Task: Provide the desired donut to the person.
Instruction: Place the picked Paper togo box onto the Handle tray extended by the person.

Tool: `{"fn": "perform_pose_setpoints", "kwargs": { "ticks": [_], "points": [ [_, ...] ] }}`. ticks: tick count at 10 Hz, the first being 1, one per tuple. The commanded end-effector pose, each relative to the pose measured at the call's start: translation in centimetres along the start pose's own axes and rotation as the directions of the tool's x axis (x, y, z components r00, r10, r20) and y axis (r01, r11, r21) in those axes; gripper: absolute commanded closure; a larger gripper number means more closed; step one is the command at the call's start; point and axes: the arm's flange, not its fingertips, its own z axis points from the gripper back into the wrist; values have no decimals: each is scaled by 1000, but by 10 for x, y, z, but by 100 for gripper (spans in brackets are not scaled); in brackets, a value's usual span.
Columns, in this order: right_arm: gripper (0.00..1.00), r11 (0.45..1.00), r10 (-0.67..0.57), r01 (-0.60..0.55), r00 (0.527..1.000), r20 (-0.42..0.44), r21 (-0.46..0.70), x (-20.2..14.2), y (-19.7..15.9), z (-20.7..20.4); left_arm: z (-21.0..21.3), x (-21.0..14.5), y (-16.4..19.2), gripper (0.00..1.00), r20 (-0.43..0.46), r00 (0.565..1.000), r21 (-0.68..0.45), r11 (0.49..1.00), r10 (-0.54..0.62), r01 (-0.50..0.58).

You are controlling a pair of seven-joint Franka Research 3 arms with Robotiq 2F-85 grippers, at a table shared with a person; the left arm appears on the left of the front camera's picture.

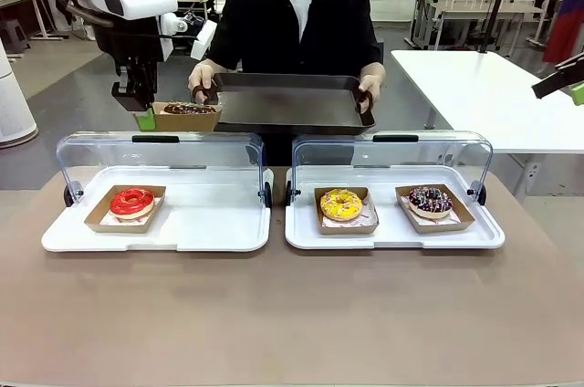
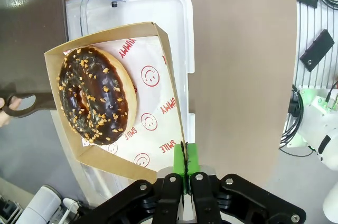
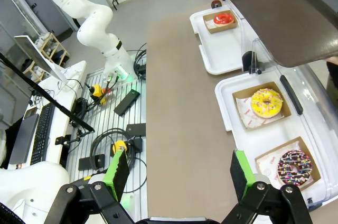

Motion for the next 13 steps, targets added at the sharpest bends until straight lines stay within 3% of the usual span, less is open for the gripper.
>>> {"fn": "perform_pose_setpoints", "kwargs": {
  "ticks": [1, 5, 10, 13],
  "points": [
    [0, 1000, 12, -12, 1000, 12, 6, 0, 0, 0, 16, 6, 2, 99, -5, 1000, 30, 999, -30, 30],
    [0, 1000, 12, -12, 1000, 12, 6, 0, 0, 0, 38, 40, 40, 99, -76, 995, 126, 989, -68, 77],
    [0, 1000, 12, -12, 1000, 12, 6, 0, 0, 0, 16, 78, 109, 99, -64, 993, 180, 977, -104, 114],
    [0, 1000, 12, -12, 1000, 12, 6, 0, 0, 0, -9, 74, 139, 99, -63, 996, 161, 985, -59, 69]
  ]
}}
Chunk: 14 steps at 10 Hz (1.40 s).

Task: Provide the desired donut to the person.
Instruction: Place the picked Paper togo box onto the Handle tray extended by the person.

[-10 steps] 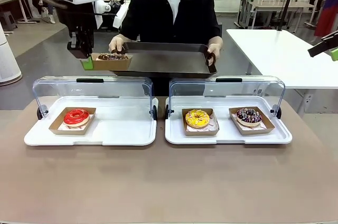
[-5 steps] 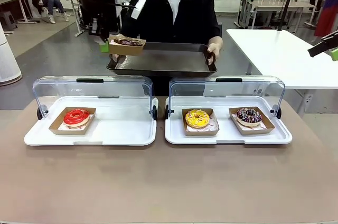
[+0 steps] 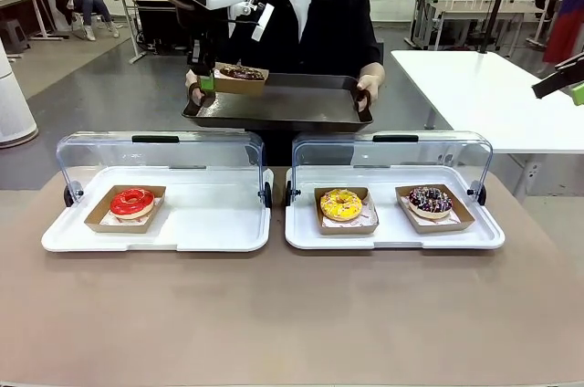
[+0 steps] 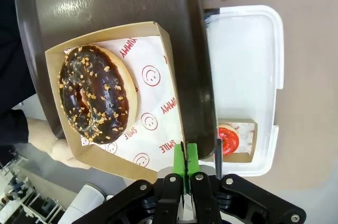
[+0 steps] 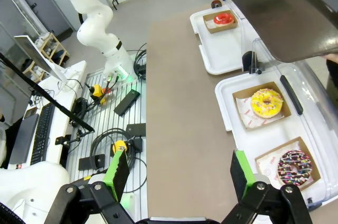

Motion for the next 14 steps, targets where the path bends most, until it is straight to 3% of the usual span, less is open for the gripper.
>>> {"fn": "perform_pose_setpoints", "kwargs": {
  "ticks": [1, 7, 13, 14],
  "points": [
    [0, 1000, 11, -11, 1000, 12, 6, 0, 0, 0, -7, -5, 16, 99, -9, 999, -12, 999, 50, -50],
    [0, 1000, 11, -11, 1000, 12, 6, 0, 0, 0, -37, -25, 41, 99, 34, 994, -87, 991, 107, -104],
    [0, 1000, 11, -11, 1000, 12, 6, 0, 0, 0, -50, -30, 50, 99, 89, 993, -94, 993, 73, -65],
    [0, 1000, 11, -11, 1000, 12, 6, 0, 0, 0, -50, -29, 49, 44, 93, 993, -95, 994, 72, -63]
  ]
}}
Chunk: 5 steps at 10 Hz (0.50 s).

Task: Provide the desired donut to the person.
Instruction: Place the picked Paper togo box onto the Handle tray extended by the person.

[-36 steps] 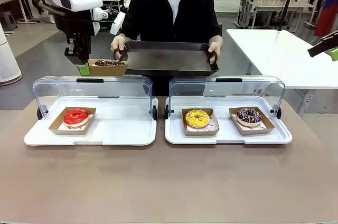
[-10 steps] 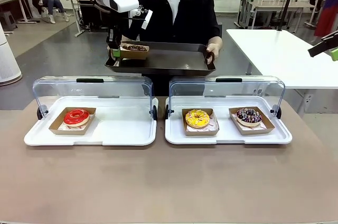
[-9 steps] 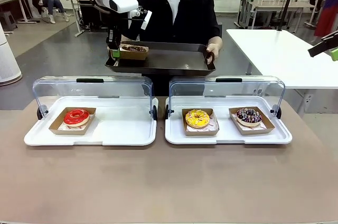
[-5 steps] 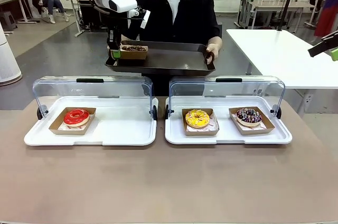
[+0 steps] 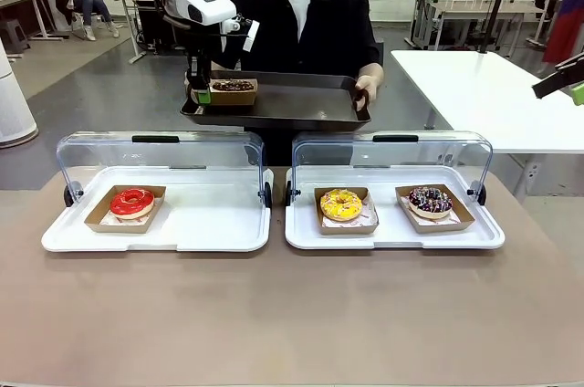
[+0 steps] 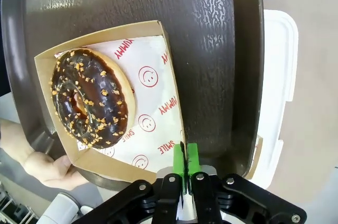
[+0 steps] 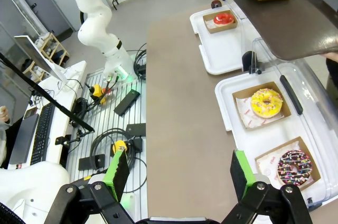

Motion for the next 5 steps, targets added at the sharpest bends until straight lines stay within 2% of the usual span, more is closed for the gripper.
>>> {"fn": "perform_pose_setpoints", "kwargs": {
  "ticks": [1, 2, 4, 5],
  "points": [
    [0, 1000, 12, -12, 1000, 12, 7, 0, 0, 0, 6, -2, 7, 39, 30, 999, 1, 1000, -25, 25],
    [0, 1000, 12, -12, 1000, 12, 7, 0, 0, 0, 7, -2, 7, 0, 29, 999, 2, 1000, -26, 26],
    [0, 1000, 12, -12, 1000, 12, 7, 0, 0, 0, 10, -2, 6, 0, 19, 999, 9, 1000, -29, 29],
    [0, 1000, 12, -12, 1000, 12, 7, 0, 0, 0, 12, -2, 5, 56, 14, 999, 10, 1000, -28, 28]
  ]
}}
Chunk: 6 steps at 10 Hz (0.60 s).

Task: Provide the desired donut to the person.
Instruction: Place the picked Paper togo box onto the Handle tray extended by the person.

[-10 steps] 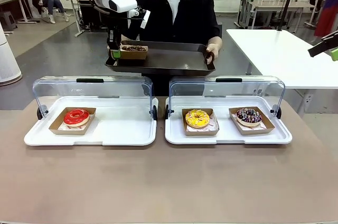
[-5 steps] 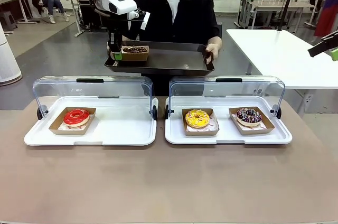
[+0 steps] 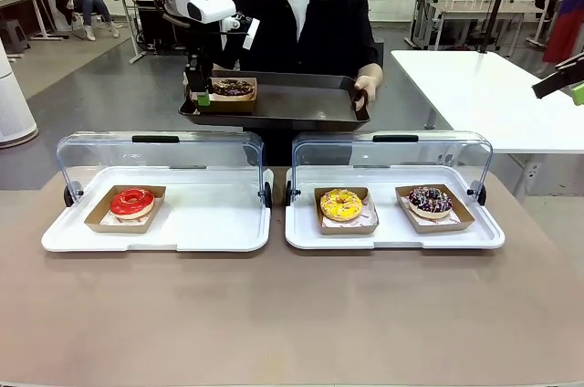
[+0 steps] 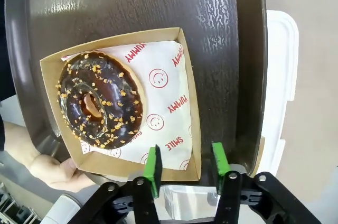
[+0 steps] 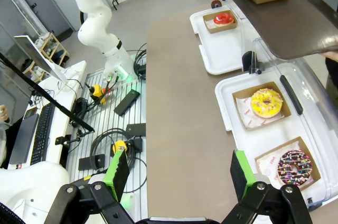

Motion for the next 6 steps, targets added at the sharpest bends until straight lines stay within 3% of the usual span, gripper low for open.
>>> {"fn": "perform_pose_setpoints", "kwargs": {
  "ticks": [1, 6],
  "points": [
    [0, 1000, 12, -12, 1000, 12, 7, 0, 0, 0, 9, -3, 4, 47, 8, 1000, 3, 1000, -14, 14],
    [0, 1000, 12, -12, 1000, 12, 7, 0, 0, 0, 11, -3, 1, 0, 6, 1000, -13, 1000, -18, 18]
  ]
}}
